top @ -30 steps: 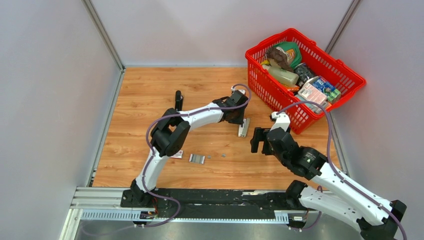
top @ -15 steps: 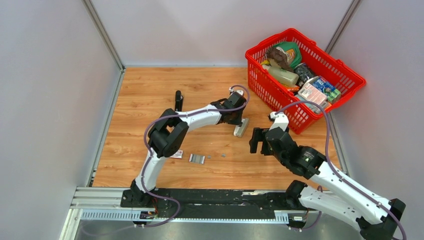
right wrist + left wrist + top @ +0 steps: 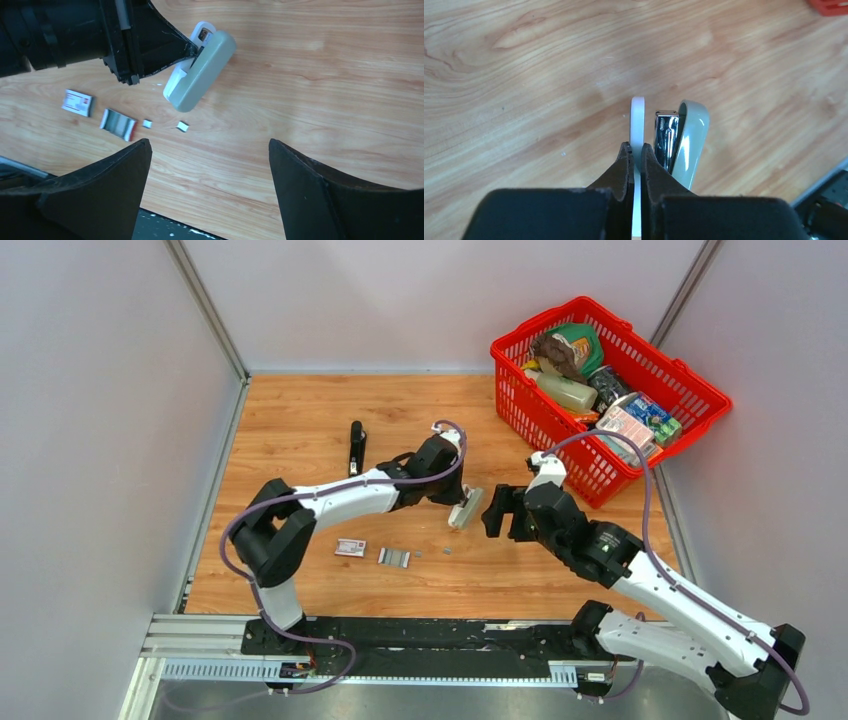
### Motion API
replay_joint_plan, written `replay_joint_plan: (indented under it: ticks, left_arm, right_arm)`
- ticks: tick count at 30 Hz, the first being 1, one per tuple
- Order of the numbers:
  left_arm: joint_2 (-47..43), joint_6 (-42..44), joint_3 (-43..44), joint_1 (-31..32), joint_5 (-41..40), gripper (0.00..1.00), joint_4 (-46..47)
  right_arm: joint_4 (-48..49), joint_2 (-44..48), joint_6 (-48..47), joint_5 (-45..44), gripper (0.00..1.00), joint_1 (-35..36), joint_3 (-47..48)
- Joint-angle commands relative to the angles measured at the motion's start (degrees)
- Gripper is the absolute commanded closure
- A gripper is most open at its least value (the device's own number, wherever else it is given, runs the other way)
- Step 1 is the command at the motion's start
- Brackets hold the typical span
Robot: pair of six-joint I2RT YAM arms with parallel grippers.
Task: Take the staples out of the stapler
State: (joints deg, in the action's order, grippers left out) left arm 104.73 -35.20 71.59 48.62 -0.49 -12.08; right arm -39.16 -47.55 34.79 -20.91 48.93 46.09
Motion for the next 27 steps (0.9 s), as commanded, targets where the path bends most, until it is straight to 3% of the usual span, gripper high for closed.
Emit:
replay_joint_plan:
  ticks: [1, 11, 13, 27]
  left_arm:
    - [-8.39, 0.84, -4.79, 0.16, 2.69, 1.0, 9.17]
    - [-20.16, 0.14, -12.95, 0.16, 1.28, 1.0, 11.81]
    - [-21.66, -1.27, -15.15, 0.16, 1.9, 1.0, 16.19]
    - [-27.73, -3.47, -20.35, 0.16, 2.95, 1.0, 19.2]
  right_arm:
    - [6.37, -0.79, 4.49, 5.34, 0.11, -0.15, 1.64]
    - [10.76, -5.45, 9.6, 7.37, 0.12, -0.15, 1.99]
    - [11.99, -5.89, 10.3, 7.28, 0.12, -0.06, 1.9]
    - [20.43, -10.54, 15.39, 6.84, 0.18, -0.15, -0.47]
